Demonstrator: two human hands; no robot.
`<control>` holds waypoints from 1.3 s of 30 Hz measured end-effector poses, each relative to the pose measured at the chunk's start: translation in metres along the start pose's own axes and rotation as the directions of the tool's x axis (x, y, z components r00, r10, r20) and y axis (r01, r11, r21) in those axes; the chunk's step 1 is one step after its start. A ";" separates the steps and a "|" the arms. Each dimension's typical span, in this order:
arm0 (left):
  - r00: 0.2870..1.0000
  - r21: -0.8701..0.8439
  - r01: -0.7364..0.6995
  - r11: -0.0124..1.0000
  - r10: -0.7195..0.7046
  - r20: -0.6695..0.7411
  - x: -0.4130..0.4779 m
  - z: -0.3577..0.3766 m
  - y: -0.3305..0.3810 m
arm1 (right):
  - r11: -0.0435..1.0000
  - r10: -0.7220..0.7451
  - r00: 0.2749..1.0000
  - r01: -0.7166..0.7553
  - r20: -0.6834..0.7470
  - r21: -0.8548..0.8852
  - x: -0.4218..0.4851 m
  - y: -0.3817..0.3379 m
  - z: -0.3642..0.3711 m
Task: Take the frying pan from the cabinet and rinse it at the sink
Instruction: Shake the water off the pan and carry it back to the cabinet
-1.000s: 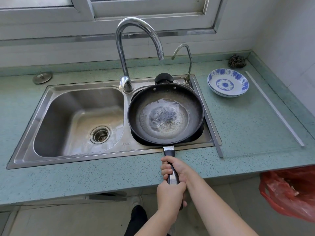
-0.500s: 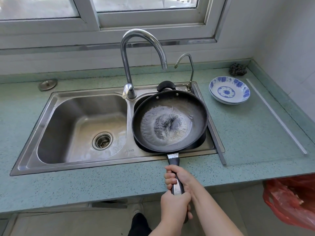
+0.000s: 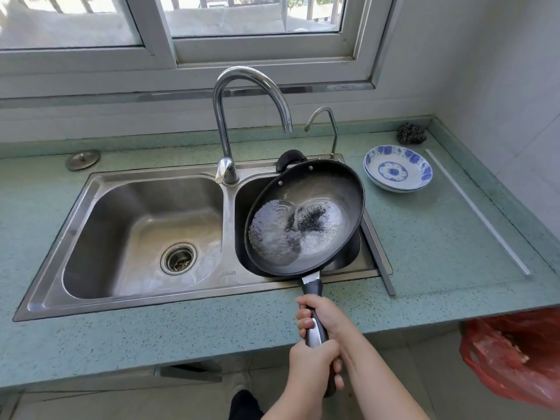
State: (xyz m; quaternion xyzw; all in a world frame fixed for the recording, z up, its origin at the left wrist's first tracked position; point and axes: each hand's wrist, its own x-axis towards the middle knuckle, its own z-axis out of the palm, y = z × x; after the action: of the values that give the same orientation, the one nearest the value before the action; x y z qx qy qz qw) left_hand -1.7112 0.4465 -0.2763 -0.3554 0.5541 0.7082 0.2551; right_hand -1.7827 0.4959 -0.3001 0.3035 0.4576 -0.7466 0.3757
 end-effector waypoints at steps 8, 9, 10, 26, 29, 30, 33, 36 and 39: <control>0.997 -0.069 -0.012 0.998 0.017 0.076 -0.006 0.002 0.001 | 0.992 -0.085 0.990 0.073 -0.113 -0.103 -0.007 -0.003 0.005; 0.996 -0.082 -0.010 0.997 0.017 0.088 -0.007 0.002 0.001 | 0.989 -0.096 0.987 0.080 -0.127 -0.120 -0.008 -0.003 0.005; 0.995 -0.100 -0.005 0.995 0.015 0.101 -0.007 0.002 0.001 | 0.987 -0.105 0.984 0.085 -0.142 -0.139 -0.008 -0.004 0.006; 0.955 -0.311 0.098 0.945 -0.001 0.298 -0.012 0.000 0.012 | 0.936 -0.238 0.930 0.142 -0.280 -0.322 -0.019 -0.016 0.020; 0.949 -0.356 0.128 0.926 -0.010 0.315 -0.014 0.001 0.014 | 0.932 -0.240 0.925 0.134 -0.296 -0.336 -0.019 -0.018 0.021; 0.945 -0.365 0.140 0.920 -0.014 0.327 -0.015 0.001 0.014 | 0.931 -0.239 0.923 0.131 -0.300 -0.340 -0.020 -0.018 0.021; 0.937 -0.385 0.162 0.909 -0.019 0.350 -0.015 0.000 0.015 | 0.923 -0.254 0.917 0.135 -0.306 -0.361 -0.021 -0.020 0.021; 0.932 -0.419 0.184 0.889 -0.022 0.362 -0.018 0.001 0.016 | 0.913 -0.269 0.910 0.137 -0.316 -0.384 -0.022 -0.021 0.022; 0.930 -0.454 0.205 0.867 -0.027 0.367 -0.021 0.000 0.017 | 0.899 -0.292 0.897 0.139 -0.331 -0.416 -0.022 -0.020 0.023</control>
State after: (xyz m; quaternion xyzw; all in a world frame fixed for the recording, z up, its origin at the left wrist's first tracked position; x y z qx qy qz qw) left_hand -1.7110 0.4424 -0.2495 -0.3099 0.2820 0.8589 0.2946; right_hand -1.7899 0.4872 -0.2639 0.3116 0.6901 -0.6063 0.2431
